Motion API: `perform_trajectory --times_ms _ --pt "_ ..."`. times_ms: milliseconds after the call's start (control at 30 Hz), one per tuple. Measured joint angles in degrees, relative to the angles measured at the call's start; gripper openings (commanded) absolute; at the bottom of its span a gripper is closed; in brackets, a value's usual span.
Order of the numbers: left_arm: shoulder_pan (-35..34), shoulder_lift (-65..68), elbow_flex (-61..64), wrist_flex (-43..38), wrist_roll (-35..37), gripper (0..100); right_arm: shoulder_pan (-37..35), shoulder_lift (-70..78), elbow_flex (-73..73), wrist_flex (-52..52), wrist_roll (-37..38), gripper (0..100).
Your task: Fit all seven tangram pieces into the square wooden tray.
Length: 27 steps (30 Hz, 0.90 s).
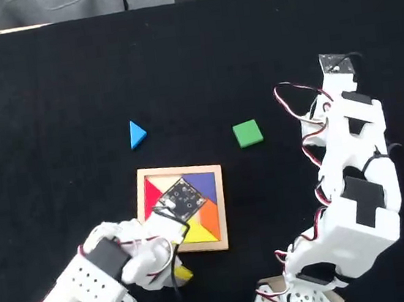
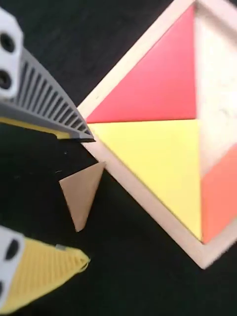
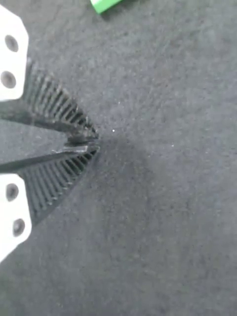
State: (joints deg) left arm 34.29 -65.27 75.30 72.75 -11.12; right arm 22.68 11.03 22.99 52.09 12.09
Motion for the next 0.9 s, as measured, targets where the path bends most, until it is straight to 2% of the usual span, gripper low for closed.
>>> perform_trajectory --times_ms 233,400,567,800,900 --pt "1.23 11.78 -2.2 -2.02 -0.09 31 0.0 0.0 0.18 0.0 0.0 1.8" --pt "5.1 12.66 -2.2 -4.13 -4.57 33 -0.35 0.0 0.53 0.0 1.14 1.8" --pt "6.07 12.66 -2.11 -5.01 -10.55 34 -0.26 0.0 0.53 0.0 1.23 1.8" --pt "6.07 13.1 -1.93 -5.1 -11.78 35 -0.26 0.0 0.53 0.0 1.23 1.8" --pt "6.07 13.27 0.35 -7.3 -14.68 35 -0.26 0.0 0.53 0.0 1.23 1.8"
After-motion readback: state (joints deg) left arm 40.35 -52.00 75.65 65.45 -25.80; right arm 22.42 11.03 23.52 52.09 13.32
